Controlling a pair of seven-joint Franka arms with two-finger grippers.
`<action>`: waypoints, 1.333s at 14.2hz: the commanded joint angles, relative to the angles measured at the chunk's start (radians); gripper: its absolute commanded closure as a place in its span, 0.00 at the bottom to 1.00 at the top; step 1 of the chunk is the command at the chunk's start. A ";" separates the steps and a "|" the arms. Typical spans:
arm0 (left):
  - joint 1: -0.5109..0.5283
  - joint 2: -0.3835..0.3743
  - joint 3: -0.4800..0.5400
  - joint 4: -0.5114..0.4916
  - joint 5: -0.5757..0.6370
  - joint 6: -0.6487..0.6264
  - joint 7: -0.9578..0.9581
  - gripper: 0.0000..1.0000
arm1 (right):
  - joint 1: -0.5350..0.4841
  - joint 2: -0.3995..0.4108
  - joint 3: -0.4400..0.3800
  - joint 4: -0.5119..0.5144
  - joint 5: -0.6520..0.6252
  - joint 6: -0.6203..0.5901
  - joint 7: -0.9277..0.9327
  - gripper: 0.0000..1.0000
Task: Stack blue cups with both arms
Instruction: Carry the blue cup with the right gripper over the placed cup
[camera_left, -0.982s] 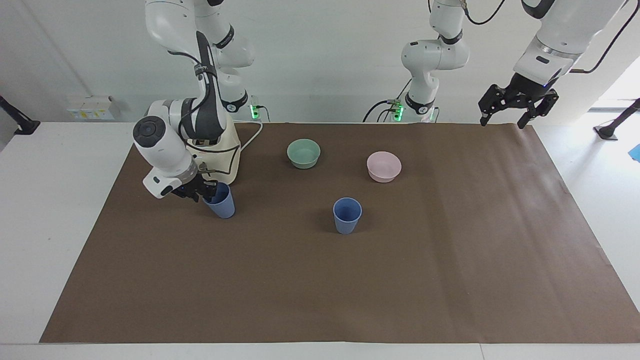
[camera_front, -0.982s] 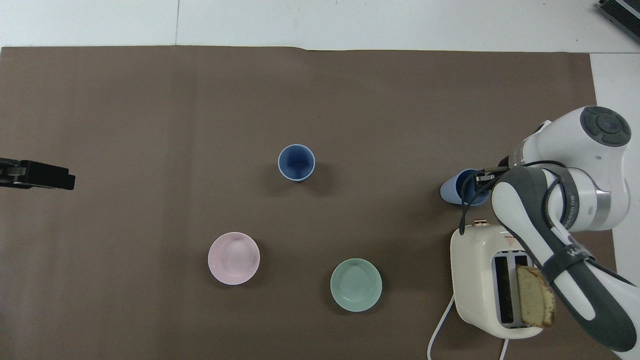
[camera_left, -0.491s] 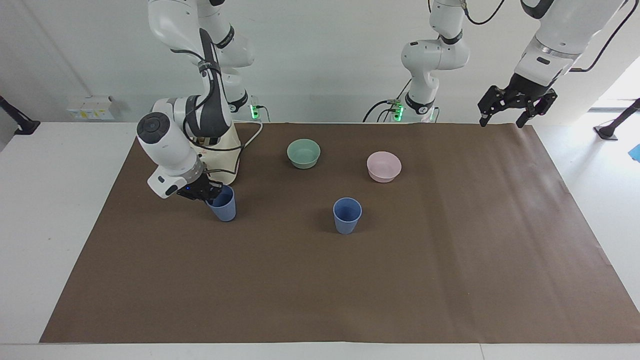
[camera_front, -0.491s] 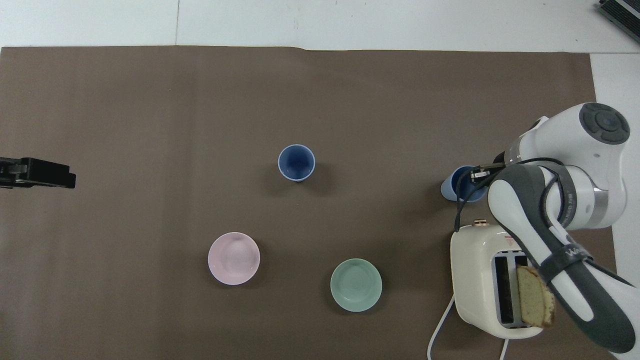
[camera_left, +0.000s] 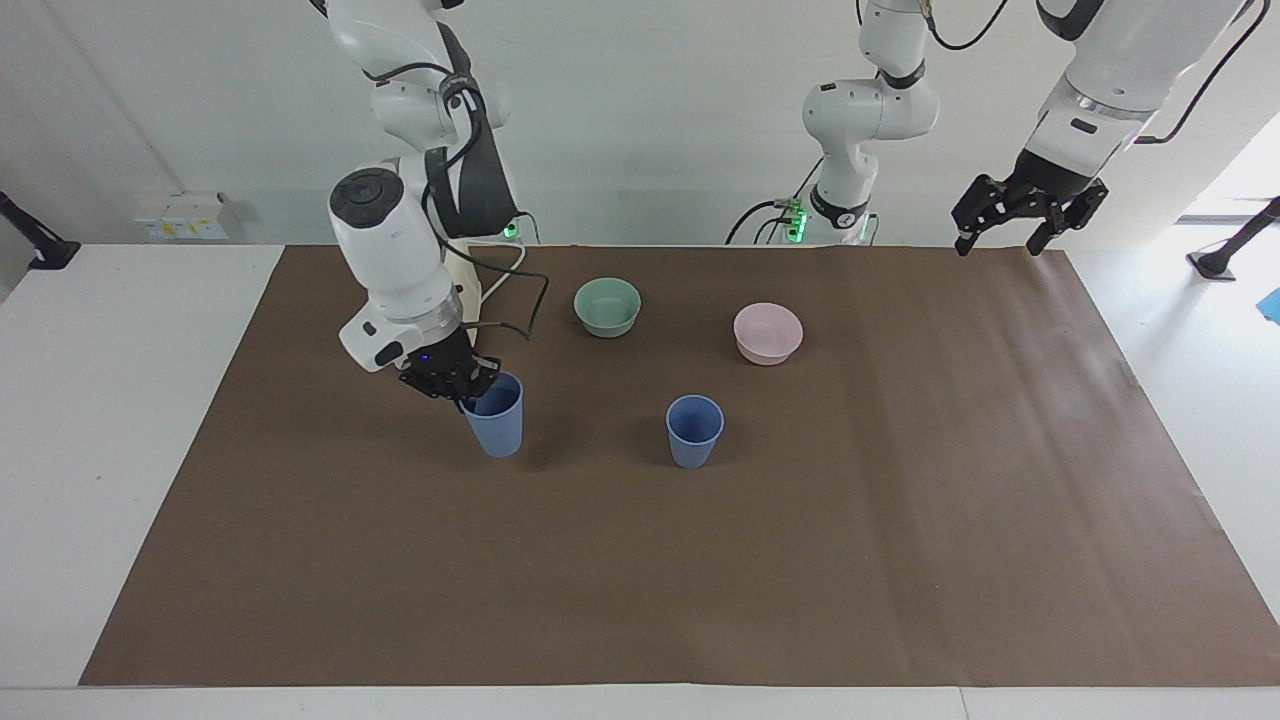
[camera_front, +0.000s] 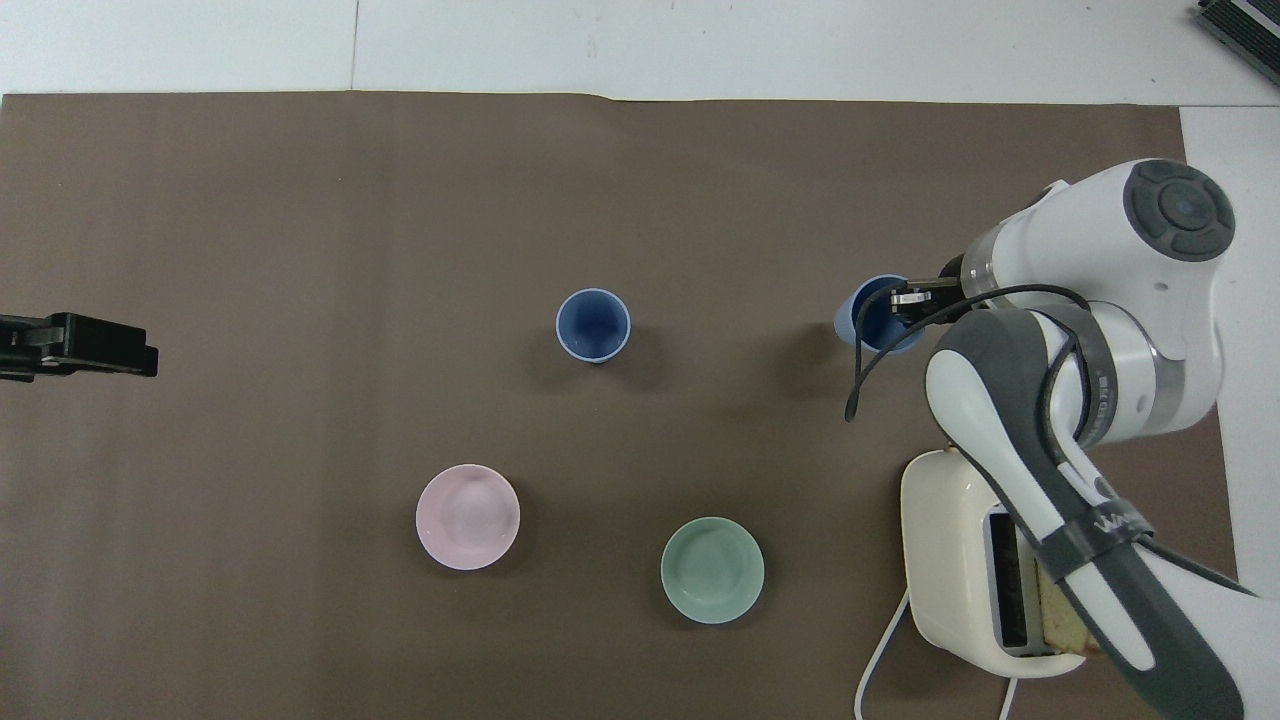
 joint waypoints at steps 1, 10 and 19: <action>0.007 -0.024 -0.001 -0.019 -0.009 -0.008 -0.011 0.00 | 0.044 0.020 0.013 0.049 0.017 -0.019 0.025 1.00; 0.016 -0.019 0.002 -0.013 -0.009 -0.006 -0.011 0.00 | 0.211 0.056 0.017 0.147 0.096 0.034 0.106 1.00; 0.016 -0.019 0.002 -0.013 -0.009 -0.006 -0.011 0.00 | 0.225 0.127 0.031 0.152 0.123 0.080 0.098 1.00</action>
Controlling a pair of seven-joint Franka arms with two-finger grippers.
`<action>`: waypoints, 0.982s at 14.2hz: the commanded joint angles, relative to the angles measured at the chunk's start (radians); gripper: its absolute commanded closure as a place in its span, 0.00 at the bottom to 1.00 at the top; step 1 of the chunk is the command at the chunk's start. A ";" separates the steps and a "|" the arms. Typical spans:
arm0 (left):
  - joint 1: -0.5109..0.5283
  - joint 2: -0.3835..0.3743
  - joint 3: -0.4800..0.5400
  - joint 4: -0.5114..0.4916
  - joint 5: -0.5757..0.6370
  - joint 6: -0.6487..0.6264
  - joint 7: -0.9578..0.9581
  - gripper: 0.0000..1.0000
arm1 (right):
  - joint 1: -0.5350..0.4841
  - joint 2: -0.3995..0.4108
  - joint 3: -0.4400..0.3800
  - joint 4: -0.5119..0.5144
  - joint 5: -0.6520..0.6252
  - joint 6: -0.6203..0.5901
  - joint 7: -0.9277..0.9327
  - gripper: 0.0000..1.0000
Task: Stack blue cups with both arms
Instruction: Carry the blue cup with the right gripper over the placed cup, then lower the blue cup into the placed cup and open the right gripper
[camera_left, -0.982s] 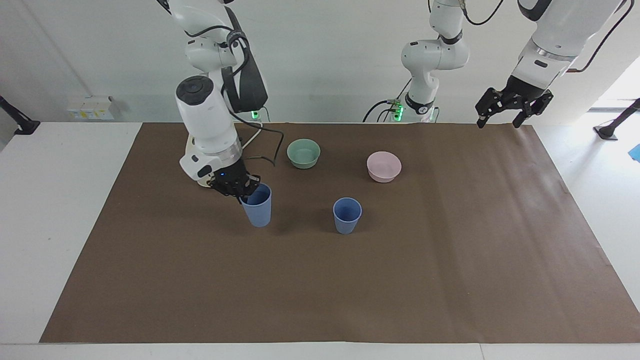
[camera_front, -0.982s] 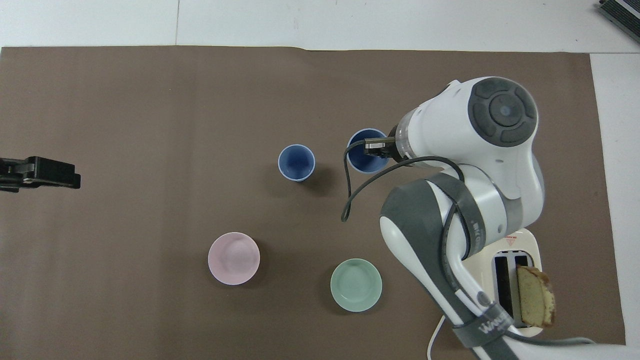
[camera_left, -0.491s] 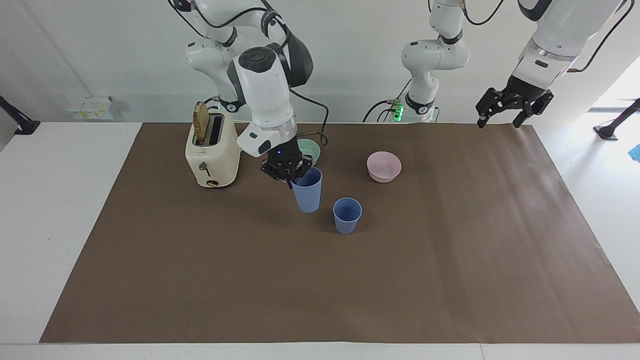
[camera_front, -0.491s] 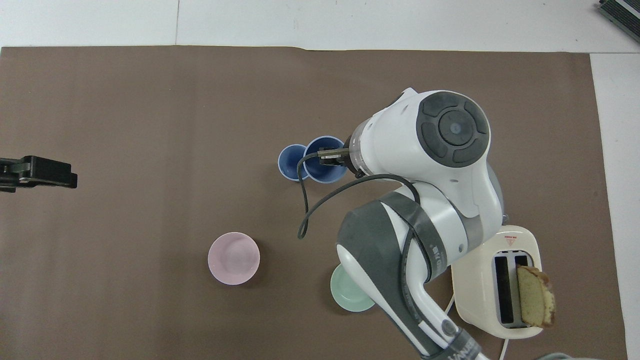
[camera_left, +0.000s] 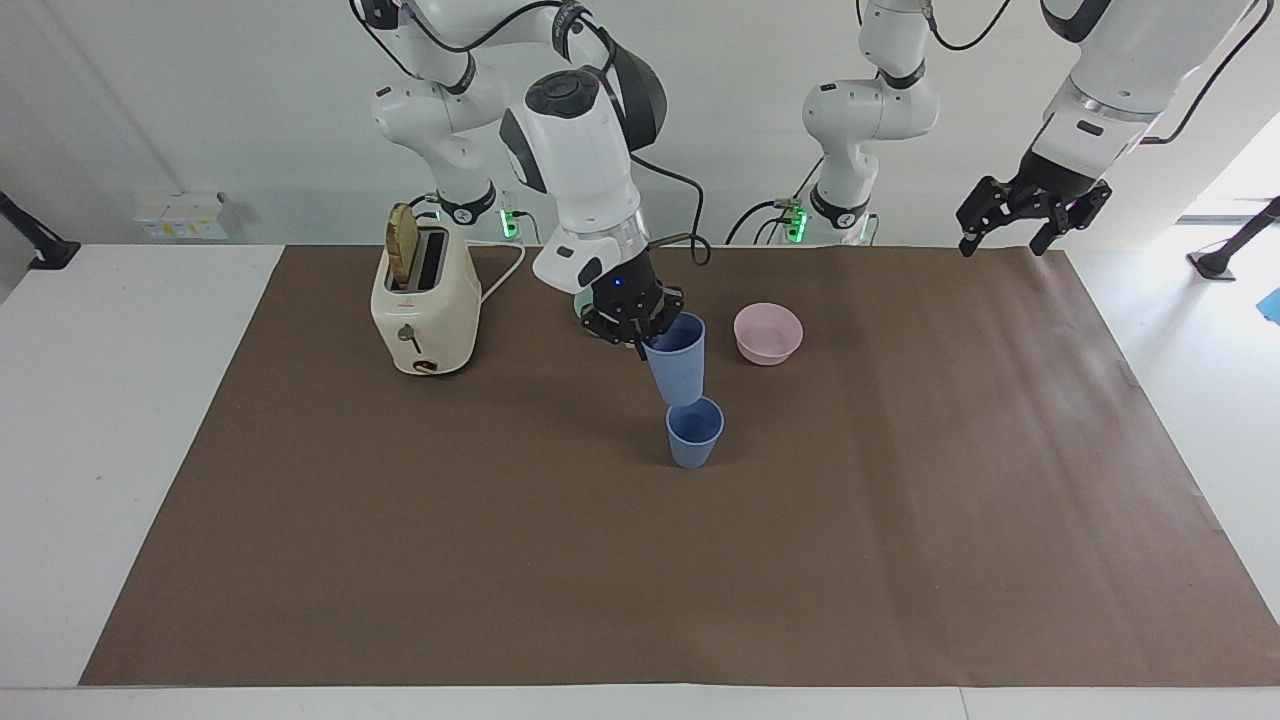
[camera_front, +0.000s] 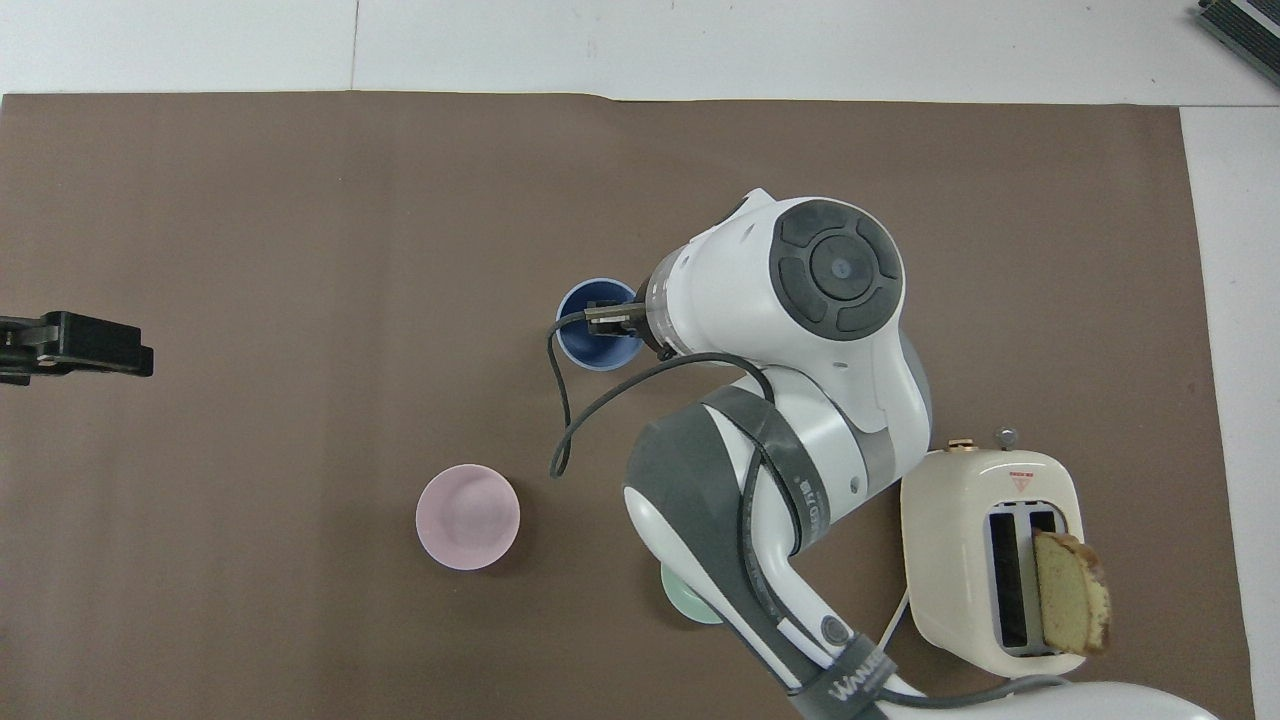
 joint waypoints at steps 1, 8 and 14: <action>0.015 -0.019 -0.008 -0.013 -0.009 -0.006 -0.008 0.00 | -0.010 0.027 0.006 0.019 0.013 0.001 -0.007 1.00; 0.015 -0.019 -0.008 -0.013 -0.009 -0.006 -0.008 0.00 | -0.014 0.072 0.005 0.014 0.000 0.027 -0.017 1.00; 0.015 -0.019 -0.008 -0.013 -0.009 -0.006 -0.008 0.00 | -0.012 0.106 0.006 0.014 -0.023 0.052 -0.017 1.00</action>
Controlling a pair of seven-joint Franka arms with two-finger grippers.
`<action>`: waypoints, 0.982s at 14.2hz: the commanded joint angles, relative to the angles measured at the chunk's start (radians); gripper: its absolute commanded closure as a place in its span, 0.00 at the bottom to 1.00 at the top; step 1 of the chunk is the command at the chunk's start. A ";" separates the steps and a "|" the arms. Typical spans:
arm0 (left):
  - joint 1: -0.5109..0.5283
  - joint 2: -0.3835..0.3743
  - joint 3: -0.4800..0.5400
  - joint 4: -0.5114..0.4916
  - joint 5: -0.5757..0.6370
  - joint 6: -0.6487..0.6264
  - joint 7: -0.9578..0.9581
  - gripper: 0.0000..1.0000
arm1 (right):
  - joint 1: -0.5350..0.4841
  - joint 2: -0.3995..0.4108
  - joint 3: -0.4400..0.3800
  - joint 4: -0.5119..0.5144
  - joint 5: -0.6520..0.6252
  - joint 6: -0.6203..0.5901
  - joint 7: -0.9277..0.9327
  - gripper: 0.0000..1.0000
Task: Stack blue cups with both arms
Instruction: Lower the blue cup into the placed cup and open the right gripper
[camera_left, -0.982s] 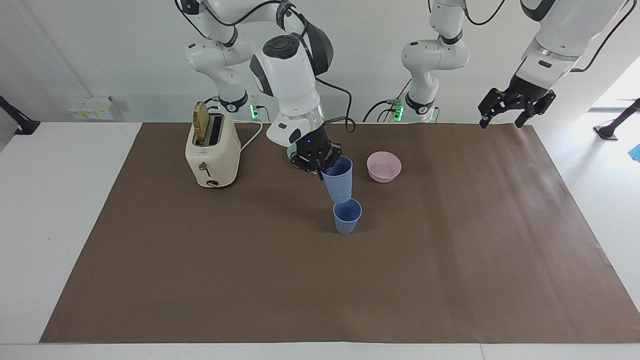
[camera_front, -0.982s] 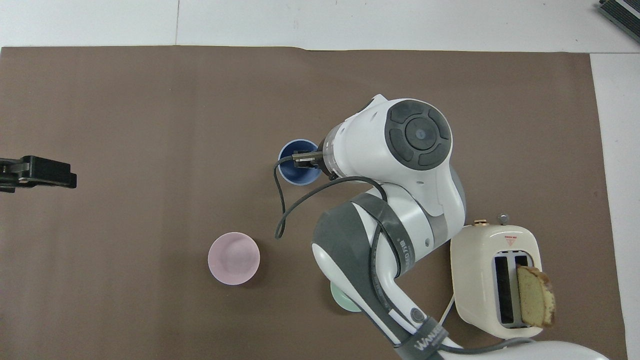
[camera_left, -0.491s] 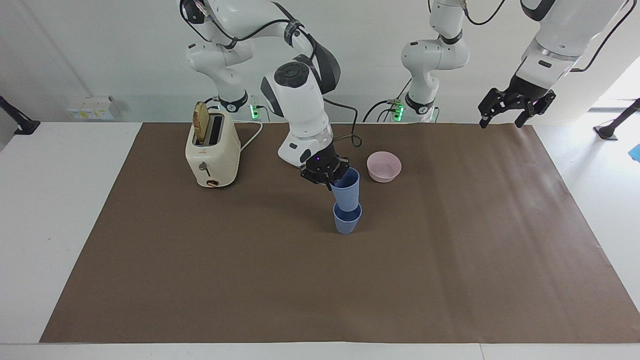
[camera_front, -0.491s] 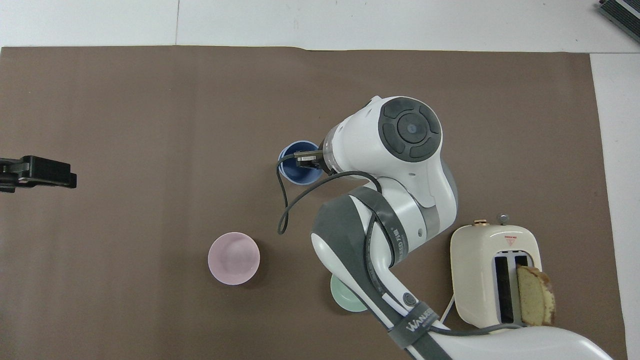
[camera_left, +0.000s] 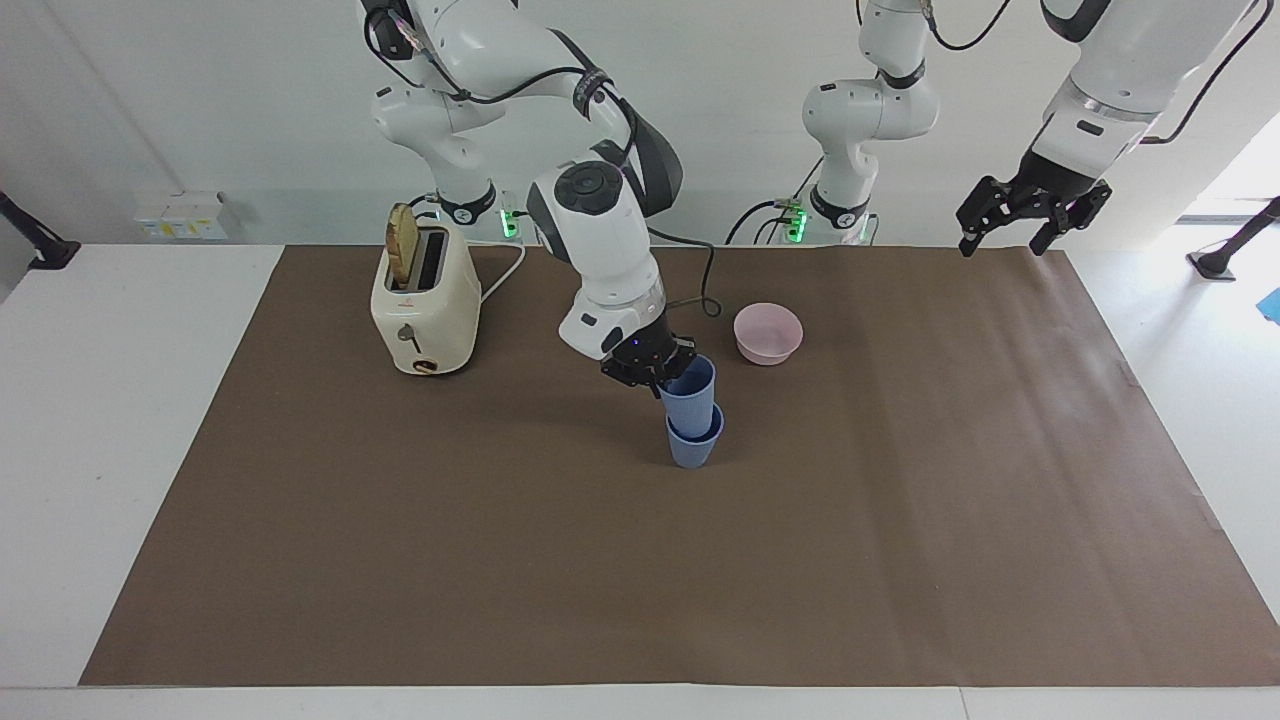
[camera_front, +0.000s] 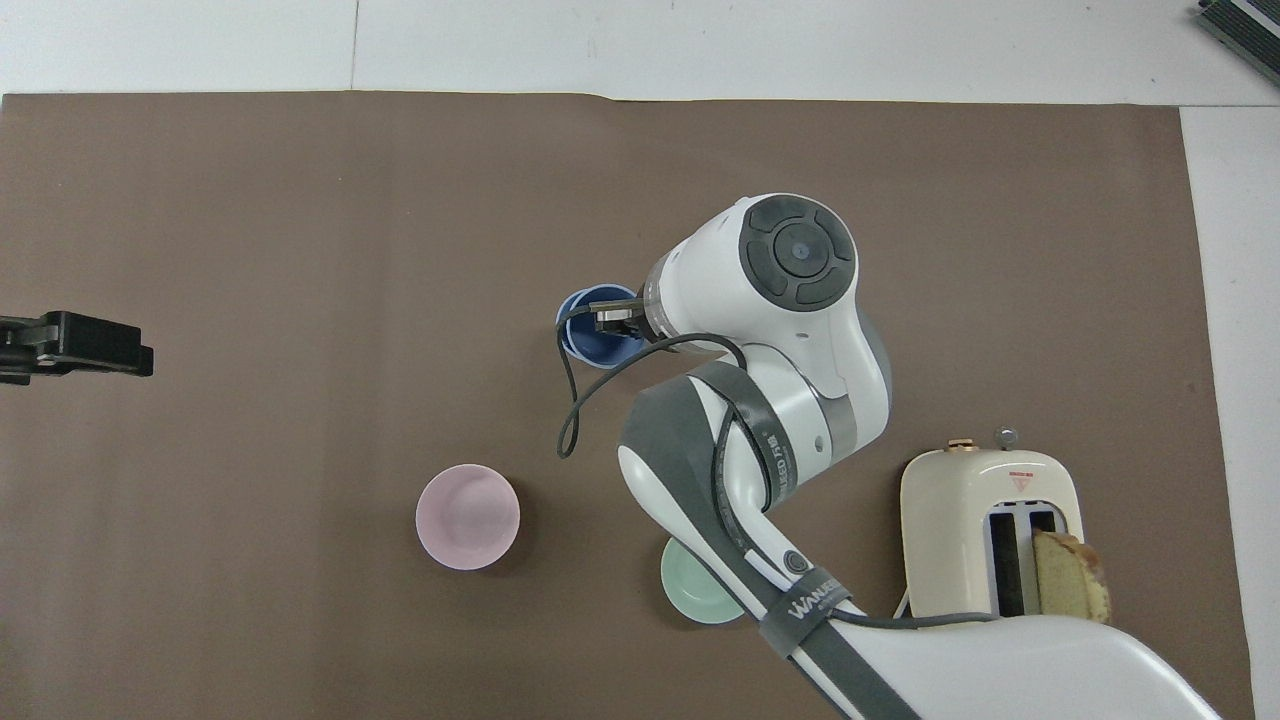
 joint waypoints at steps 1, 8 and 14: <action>0.015 -0.019 -0.008 -0.012 -0.009 -0.006 -0.008 0.00 | -0.010 0.024 0.011 0.014 -0.015 0.030 -0.014 1.00; 0.015 -0.019 -0.008 -0.013 -0.009 -0.006 -0.008 0.00 | -0.012 0.042 0.011 0.014 -0.015 0.048 -0.011 0.43; 0.015 -0.019 -0.008 -0.013 -0.009 -0.006 -0.008 0.00 | -0.013 0.044 0.008 0.014 -0.018 0.045 -0.011 0.00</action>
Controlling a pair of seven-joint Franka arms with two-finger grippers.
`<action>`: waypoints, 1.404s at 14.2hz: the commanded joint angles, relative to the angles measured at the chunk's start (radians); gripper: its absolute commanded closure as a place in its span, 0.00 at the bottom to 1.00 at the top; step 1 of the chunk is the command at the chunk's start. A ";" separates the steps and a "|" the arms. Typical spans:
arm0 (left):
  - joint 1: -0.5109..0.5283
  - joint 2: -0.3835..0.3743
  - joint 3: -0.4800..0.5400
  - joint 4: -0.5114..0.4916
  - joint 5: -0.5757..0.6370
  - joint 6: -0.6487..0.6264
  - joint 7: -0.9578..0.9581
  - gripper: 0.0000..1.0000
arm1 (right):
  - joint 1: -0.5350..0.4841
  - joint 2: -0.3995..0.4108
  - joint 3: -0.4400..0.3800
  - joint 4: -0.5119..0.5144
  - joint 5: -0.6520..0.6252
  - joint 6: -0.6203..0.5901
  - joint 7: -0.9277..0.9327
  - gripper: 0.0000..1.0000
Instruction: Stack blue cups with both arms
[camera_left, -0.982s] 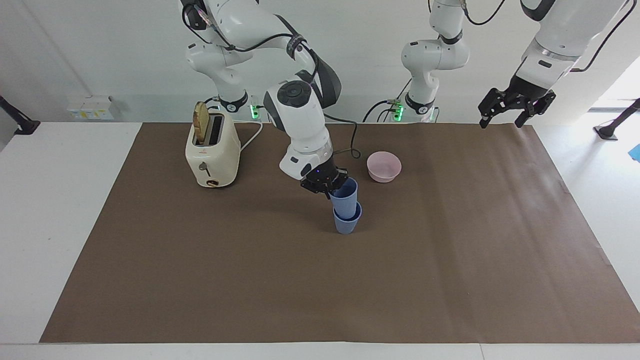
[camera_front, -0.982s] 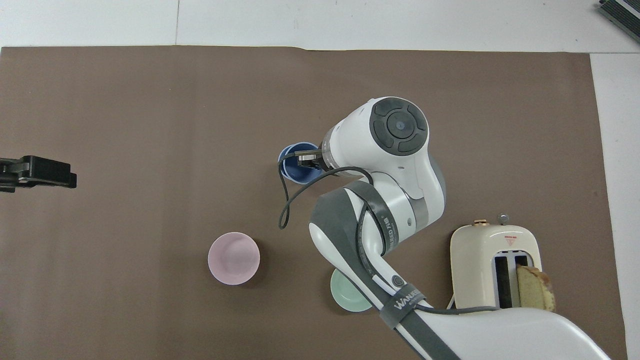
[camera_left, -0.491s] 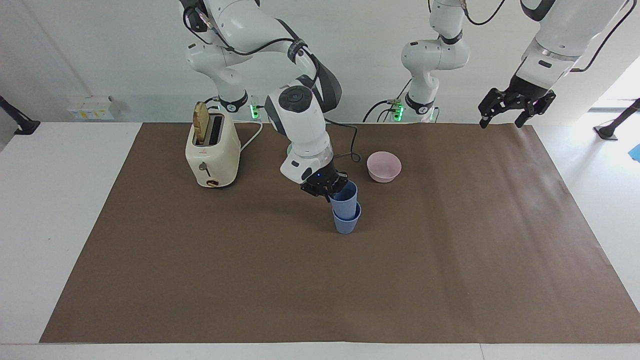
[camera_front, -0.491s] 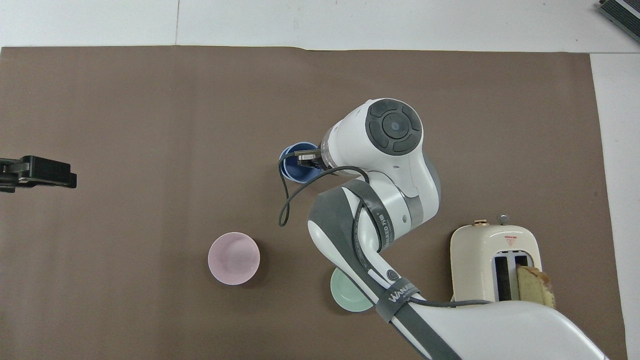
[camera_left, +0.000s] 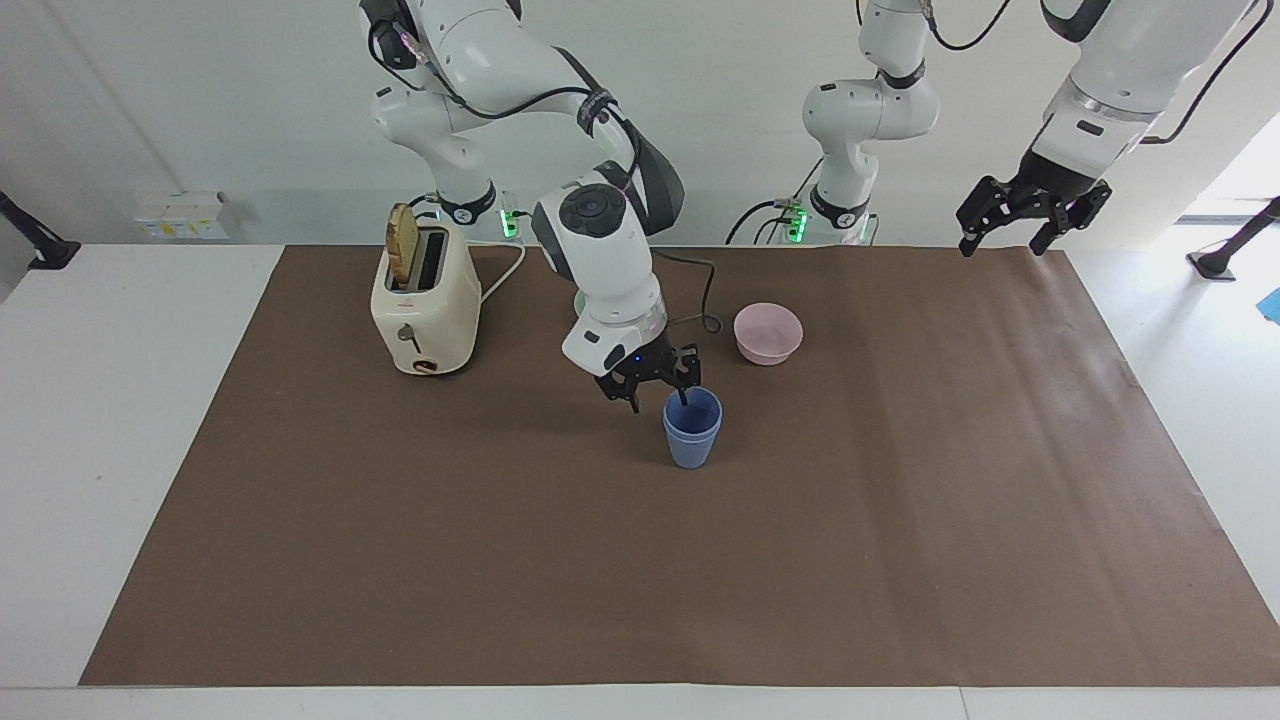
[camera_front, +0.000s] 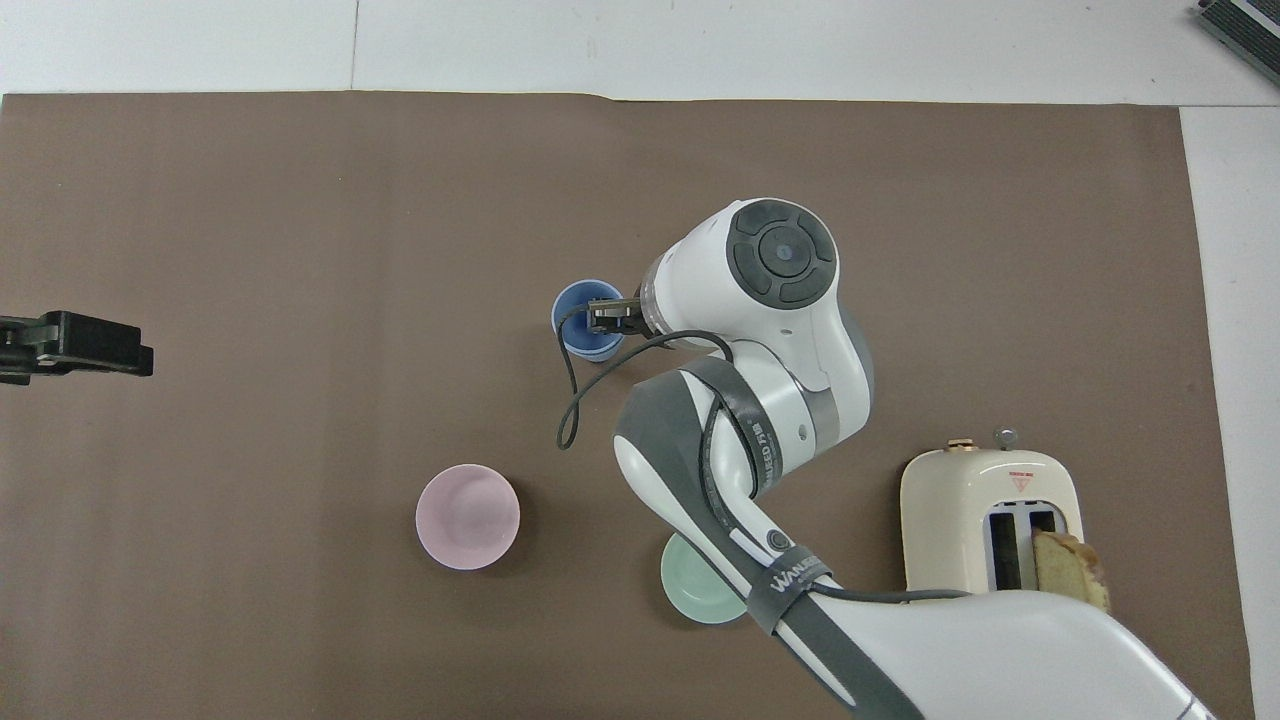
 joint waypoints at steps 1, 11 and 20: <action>0.015 -0.019 -0.008 -0.013 -0.009 -0.006 -0.007 0.00 | -0.014 0.014 0.002 0.016 -0.014 0.004 -0.010 0.00; 0.015 -0.019 -0.008 -0.013 -0.009 -0.006 -0.007 0.00 | -0.203 -0.130 -0.007 0.095 -0.128 -0.356 -0.169 0.00; 0.015 -0.019 -0.008 -0.013 -0.009 -0.006 -0.007 0.00 | -0.382 -0.326 -0.006 0.082 -0.152 -0.573 -0.357 0.00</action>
